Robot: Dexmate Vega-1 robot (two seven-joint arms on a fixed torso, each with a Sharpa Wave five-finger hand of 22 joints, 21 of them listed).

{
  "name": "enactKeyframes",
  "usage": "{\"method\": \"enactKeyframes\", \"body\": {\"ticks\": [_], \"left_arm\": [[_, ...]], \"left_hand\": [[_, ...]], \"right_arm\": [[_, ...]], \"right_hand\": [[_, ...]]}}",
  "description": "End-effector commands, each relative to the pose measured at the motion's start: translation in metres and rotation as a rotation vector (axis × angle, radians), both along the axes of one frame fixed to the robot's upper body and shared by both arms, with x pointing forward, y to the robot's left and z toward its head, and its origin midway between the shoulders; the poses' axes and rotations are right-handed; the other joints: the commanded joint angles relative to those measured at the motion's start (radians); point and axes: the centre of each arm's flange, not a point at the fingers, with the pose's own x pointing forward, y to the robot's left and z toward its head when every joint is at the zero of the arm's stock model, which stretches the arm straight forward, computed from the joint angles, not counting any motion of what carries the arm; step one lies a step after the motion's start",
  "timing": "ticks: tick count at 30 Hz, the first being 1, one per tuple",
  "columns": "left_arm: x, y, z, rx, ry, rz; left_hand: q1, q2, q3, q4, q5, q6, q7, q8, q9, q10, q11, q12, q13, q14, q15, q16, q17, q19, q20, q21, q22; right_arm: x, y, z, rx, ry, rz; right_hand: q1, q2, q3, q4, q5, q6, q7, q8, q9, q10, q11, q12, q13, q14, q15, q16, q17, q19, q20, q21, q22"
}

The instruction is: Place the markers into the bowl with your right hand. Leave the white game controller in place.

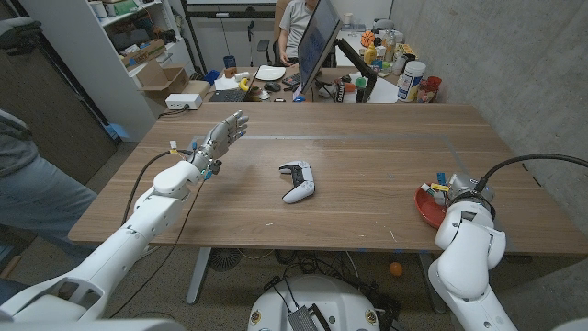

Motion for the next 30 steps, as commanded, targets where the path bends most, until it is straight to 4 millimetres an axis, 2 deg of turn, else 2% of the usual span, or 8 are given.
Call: {"method": "enactKeyframes", "body": {"ticks": [1,18,30], "left_arm": [[0.0,-0.005,0.001,0.019,0.008,-0.002],[0.002,-0.012,0.001,0.043,0.023,-0.003],[0.002,-0.011,-0.001,0.031,0.021,0.003]], "left_hand": [[-0.006,-0.002,0.0,-0.003,0.004,0.011,-0.002,-0.001,0.004,0.004,0.004,-0.002,0.004,-0.001,0.005,0.006,0.002,-0.001,0.008,0.005,0.003],[-0.006,-0.002,0.001,-0.004,0.004,0.011,-0.002,-0.001,0.004,0.003,0.003,-0.003,0.004,-0.002,0.005,0.005,0.002,-0.002,0.008,0.005,0.003],[-0.006,-0.001,0.001,-0.004,0.004,0.012,-0.002,-0.001,0.004,0.002,0.003,-0.003,0.004,-0.002,0.005,0.005,0.002,-0.002,0.009,0.005,0.003]], "right_arm": [[-0.001,-0.006,-0.007,0.019,0.0,-0.015],[0.007,-0.012,-0.023,0.032,0.029,-0.014],[0.012,-0.011,-0.02,0.032,0.035,0.002]], "right_hand": [[0.015,0.026,-0.005,0.0,0.008,0.072,-0.069,0.006,0.019,0.0,-0.001,-0.001,0.002,0.01,-0.013,-0.002,0.003,0.005,0.0,0.001,0.002],[0.014,0.028,-0.007,0.0,0.008,0.073,-0.071,0.006,0.019,0.004,-0.003,-0.001,0.002,0.015,-0.013,-0.004,0.001,0.01,-0.002,0.003,0.002],[0.011,0.028,-0.009,0.001,0.008,0.053,-0.075,-0.002,0.019,-0.014,-0.002,-0.009,0.005,0.012,-0.009,-0.01,0.0,0.008,0.004,0.001,0.002]]}}
